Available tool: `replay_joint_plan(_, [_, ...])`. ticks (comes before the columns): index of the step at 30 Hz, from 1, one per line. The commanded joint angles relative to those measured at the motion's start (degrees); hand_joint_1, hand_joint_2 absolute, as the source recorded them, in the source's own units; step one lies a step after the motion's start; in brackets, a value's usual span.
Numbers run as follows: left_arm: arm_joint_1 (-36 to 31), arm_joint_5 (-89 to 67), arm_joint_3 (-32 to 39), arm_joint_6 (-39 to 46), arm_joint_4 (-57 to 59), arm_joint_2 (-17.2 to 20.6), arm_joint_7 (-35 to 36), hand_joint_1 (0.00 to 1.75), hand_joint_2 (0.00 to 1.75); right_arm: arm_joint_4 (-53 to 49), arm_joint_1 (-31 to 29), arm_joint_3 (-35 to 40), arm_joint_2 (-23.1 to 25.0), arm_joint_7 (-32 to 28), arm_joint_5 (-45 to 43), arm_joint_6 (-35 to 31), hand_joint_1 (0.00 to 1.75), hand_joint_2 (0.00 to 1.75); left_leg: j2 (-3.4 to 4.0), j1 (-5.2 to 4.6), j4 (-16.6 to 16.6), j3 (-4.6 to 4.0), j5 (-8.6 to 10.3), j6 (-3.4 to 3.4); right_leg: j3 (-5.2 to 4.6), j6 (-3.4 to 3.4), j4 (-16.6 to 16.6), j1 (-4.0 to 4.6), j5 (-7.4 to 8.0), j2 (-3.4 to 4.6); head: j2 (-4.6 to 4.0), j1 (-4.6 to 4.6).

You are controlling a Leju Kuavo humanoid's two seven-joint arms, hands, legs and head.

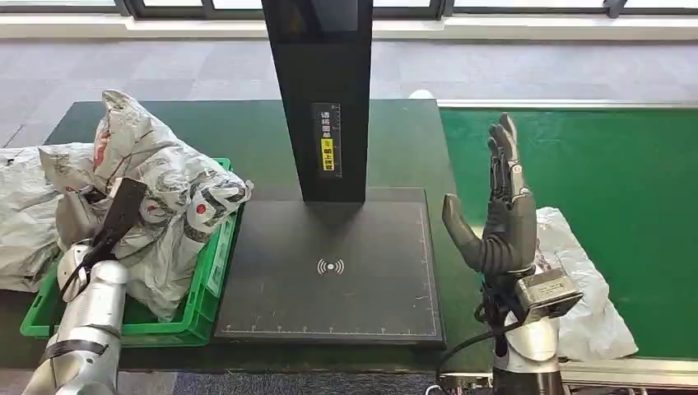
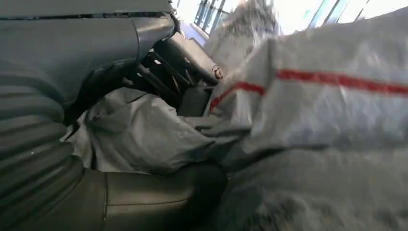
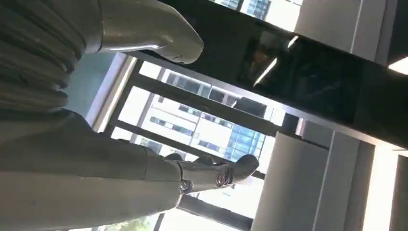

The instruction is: Moved the parcel from conveyor to table for the left to box.

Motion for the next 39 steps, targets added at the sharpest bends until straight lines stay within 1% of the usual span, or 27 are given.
replay_joint_plan(1, [-3.9, -1.7, 0.9, 3.5, 12.9, -0.6, -0.2, 0.0, 0.0, 2.2, 1.6, -1.8, -2.2, -0.6, -0.7, -2.3, 0.0, 1.75, -0.19, 0.0, -0.1, 0.14, 0.03, 0.05, 0.22, 0.02, -0.1, 0.02, -0.03, -0.23, 0.0, 0.0])
replay_joint_plan(3, [-0.5, -0.8, 1.0, 4.2, 6.8, -2.2, -0.7, 0.0, 0.0, 1.3, 2.1, -1.9, -2.1, -0.6, -0.7, -2.1, 0.0, 1.75, -0.07, 0.0, -0.1, 0.2, 0.01, 0.08, 0.27, 0.03, -0.2, 0.01, 0.0, -0.14, 0.0, 0.0])
replay_joint_plan(4, [2.1, 0.4, 1.1, 4.6, 1.3, -3.8, -2.0, 0.0, 0.0, 0.6, 2.6, -2.0, -2.1, -0.6, -0.6, -2.3, 0.0, 1.75, -0.02, -0.05, -0.1, 0.18, 0.0, 0.07, 0.22, 0.03, -0.1, -0.04, -0.02, -0.1, 0.0, 0.02])
replay_joint_plan(5, [3.4, 0.7, 0.8, 4.4, -1.8, -4.6, -2.2, 0.0, 0.0, 0.3, 2.9, -2.0, -2.1, -0.6, -0.6, -2.2, 0.0, 1.75, 0.0, -0.04, -0.1, 0.2, -0.02, 0.07, 0.23, 0.03, -0.1, -0.02, -0.02, -0.06, 0.0, 0.02])
replay_joint_plan(7, [4.1, 0.9, 0.8, 3.9, -3.3, -5.0, -1.8, 0.0, 0.0, 0.2, 3.1, -2.0, -2.1, -0.6, -0.6, -2.2, 0.0, 1.75, 0.02, -0.05, -0.1, 0.26, -0.02, 0.07, 0.26, 0.04, -0.1, -0.04, -0.03, -0.02, 0.0, 0.02])
replay_joint_plan(8, [5.2, 1.9, 0.5, 4.1, -6.8, -5.9, -2.2, 0.0, 0.0, 0.0, 3.3, -2.1, -2.0, -0.6, -0.4, -2.4, 0.0, 1.75, 0.03, -0.09, -0.1, 0.25, -0.02, 0.06, 0.22, 0.03, -0.1, -0.09, -0.04, 0.0, 0.0, 0.02])
replay_joint_plan(10, [7.5, 6.2, -0.6, 5.7, -13.2, -8.2, -5.4, 0.0, 0.0, -0.5, 3.8, -2.2, -1.5, -0.4, 0.3, -2.8, 0.0, 1.75, 0.02, -0.08, -0.1, 0.26, -0.04, 0.08, 0.23, 0.04, -0.1, -0.09, -0.04, -0.02, 0.0, 0.02])
replay_joint_plan(11, [8.7, 8.0, -1.7, 5.9, -16.2, -9.1, -6.2, 0.0, 0.0, -0.6, 4.0, -2.2, -1.6, -0.3, 0.5, -2.9, 0.0, 1.75, -0.01, -0.06, -0.2, 0.33, -0.05, 0.11, 0.34, 0.05, -0.2, -0.07, -0.05, -0.08, 0.0, 0.02])
replay_joint_plan(12, [9.5, 8.2, -2.5, 5.9, -17.7, -9.6, -5.9, 0.0, 0.0, -0.6, 4.0, -2.1, -1.6, -0.3, 0.5, -2.8, 0.0, 1.75, 0.01, -0.07, -0.1, 0.23, -0.05, 0.09, 0.22, 0.04, -0.1, -0.09, -0.04, -0.02, 0.0, 0.02])
replay_joint_plan(13, [9.5, 8.2, -2.5, 5.9, -17.7, -9.6, -5.9, 0.0, 0.0, -0.6, 4.0, -2.1, -1.6, -0.3, 0.5, -2.8, 0.0, 1.75, 0.02, -0.06, -0.2, 0.33, -0.08, 0.12, 0.34, 0.06, -0.2, -0.07, -0.05, -0.04, 0.0, 0.02])
replay_joint_plan(15, [9.5, 8.2, -2.5, 5.9, -17.7, -9.6, -5.9, 0.0, 0.0, -0.6, 4.0, -2.1, -1.6, -0.3, 0.5, -2.8, 0.0, 1.75, 0.07, -0.05, -0.1, 0.2, -0.09, 0.09, 0.16, 0.04, -0.1, -0.09, -0.03, 0.06, 0.0, 0.02])
replay_joint_plan(18, [9.5, 8.2, -2.4, 5.9, -17.7, -9.4, -5.9, 0.0, 0.0, -0.6, 4.0, -2.2, -1.6, -0.3, 0.5, -2.8, 0.0, 1.75, -0.03, -0.07, -0.1, 0.21, -0.08, 0.13, 0.22, 0.09, -0.1, -0.15, -0.08, -0.04, 0.0, 0.02])
replay_joint_plan(23, [9.5, 8.2, -2.4, 5.9, -17.7, -9.4, -5.9, 0.0, 0.0, -0.6, 4.0, -2.2, -1.6, -0.3, 0.5, -2.8, 0.0, 1.75, 0.12, -0.07, -0.1, 0.28, -0.09, 0.13, 0.24, 0.08, -0.1, -0.15, -0.06, 0.09, 0.0, 0.02])
replay_joint_plan(25, [11.4, 13.9, -3.9, 6.8, -21.6, -10.9, -9.9, 0.0, 0.0, 0.3, 4.3, -2.2, -2.1, 0.1, 0.7, -3.0, 0.0, 1.75, 0.07, -0.08, -0.1, 0.23, -0.09, 0.1, 0.17, 0.09, 0.0, -0.16, -0.07, 0.09, 0.0, 0.02])
replay_joint_plan(27, [15.3, 17.6, -6.2, 6.9, -27.9, -12.8, -11.5, 0.0, 0.0, 2.6, 4.0, -1.9, -2.7, 1.4, 1.9, -2.7, 0.0, 1.75, 0.05, -0.08, -0.1, 0.29, -0.1, 0.13, 0.26, 0.1, -0.1, -0.14, -0.07, 0.06, 0.0, 0.02])
replay_joint_plan(28, [17.5, 20.5, -7.1, 6.4, -31.3, -14.0, -12.7, 0.0, 0.0, 5.0, 3.2, -1.7, -3.0, 4.5, 4.3, -2.9, 0.0, 1.75, 0.1, -0.05, -0.1, 0.28, -0.12, 0.12, 0.25, 0.1, -0.1, -0.1, -0.06, 0.12, 0.0, 0.02])
replay_joint_plan(29, [19.3, 21.3, -8.0, 6.3, -33.7, -14.8, -12.9, 0.0, 0.0, 7.7, 2.1, -2.0, -3.0, 5.8, 6.3, -4.3, 0.0, 1.75, 0.1, -0.06, -0.2, 0.39, -0.14, 0.17, 0.38, 0.13, -0.2, -0.1, -0.06, 0.09, 0.0, 0.02])
replay_joint_plan(30, [21.2, 22.2, -9.2, 6.2, -36.0, -15.5, -13.3, 0.0, 0.0, 11.4, 0.6, -3.2, -3.0, 9.9, 11.7, -9.0, 0.0, 1.75, 0.22, -0.06, -0.1, 0.36, -0.15, 0.15, 0.31, 0.12, -0.2, -0.11, -0.04, 0.22, 0.0, 0.02])
replay_joint_plan(31, [23.0, 23.2, -10.9, 5.4, -37.8, -16.0, -13.9, 0.0, 0.0, 16.3, -1.4, -5.2, -3.1, 11.2, 14.4, -13.0, 0.0, 0.0, 0.28, -0.06, -0.1, 0.39, -0.15, 0.14, 0.33, 0.12, -0.2, -0.12, -0.02, 0.3, 0.0, 0.02])
replay_joint_plan(33, [23.5, 23.9, -13.3, 4.7, -37.7, -16.4, -14.0, 0.0, 0.0, 23.9, -4.2, -9.1, -4.5, 13.3, 17.1, -15.1, 0.0, 0.0, 0.24, -0.05, -0.2, 0.44, -0.19, 0.16, 0.43, 0.13, -0.2, -0.11, -0.03, 0.24, 0.0, 0.02])
replay_joint_plan(34, [23.3, 25.7, -14.5, 3.2, -37.6, -16.9, -14.7, 0.0, 0.0, 31.8, -6.8, -13.0, -6.3, 20.2, 23.8, -19.0, 0.0, 0.0, 0.14, -0.04, -0.1, 0.37, -0.19, 0.18, 0.38, 0.17, -0.2, -0.13, -0.08, 0.16, 0.0, 0.02])
replay_joint_plan(35, [23.0, 26.8, -15.1, 2.7, -37.4, -17.2, -15.2, 0.0, 0.0, 38.0, -8.9, -16.0, -7.5, 19.8, 26.2, -20.4, 0.0, 0.0, 0.05, -0.04, -0.2, 0.47, -0.13, 0.24, 0.54, 0.21, -0.4, -0.14, -0.03, 0.05, 0.0, 0.02])
replay_joint_plan(36, [22.6, 29.7, -15.9, 1.7, -37.3, -17.3, -16.8, 0.0, 0.0, 46.9, -11.7, -20.3, -9.3, 22.0, 29.4, -22.0, 0.0, 0.0, -0.06, 0.0, -0.2, 0.43, -0.12, 0.27, 0.58, 0.26, -0.4, -0.14, -0.04, -0.08, 0.0, 0.02])
replay_joint_plan(37, [22.2, 31.1, -16.3, 1.3, -36.9, -17.5, -17.7, 0.0, 0.0, 52.8, -13.3, -22.9, -10.9, 24.2, 32.2, -24.7, 0.0, 0.0, -0.01, 0.03, -0.1, 0.38, -0.17, 0.3, 0.53, 0.24, -0.3, -0.12, -0.1, -0.08, 0.0, 0.02])
replay_joint_plan(38, [21.9, 31.9, -16.7, 1.2, -36.6, -17.4, -18.1, 0.0, 0.0, 58.1, -14.6, -25.7, -12.2, 24.7, 33.6, -26.1, 0.0, 1.75, -0.11, 0.03, -0.2, 0.48, -0.08, 0.38, 0.73, 0.29, -0.5, -0.11, 0.0, -0.24, 0.0, 0.0])
replay_joint_plan(39, [21.3, 34.1, -17.1, 0.5, -36.2, -17.6, -19.1, 0.0, 0.0, 64.1, -15.7, -29.7, -13.9, 26.8, 34.3, -26.3, 0.0, 1.75, -0.21, 0.06, -0.1, 0.38, -0.09, 0.4, 0.69, 0.36, -0.5, -0.09, 0.0, -0.32, 0.0, 0.02])
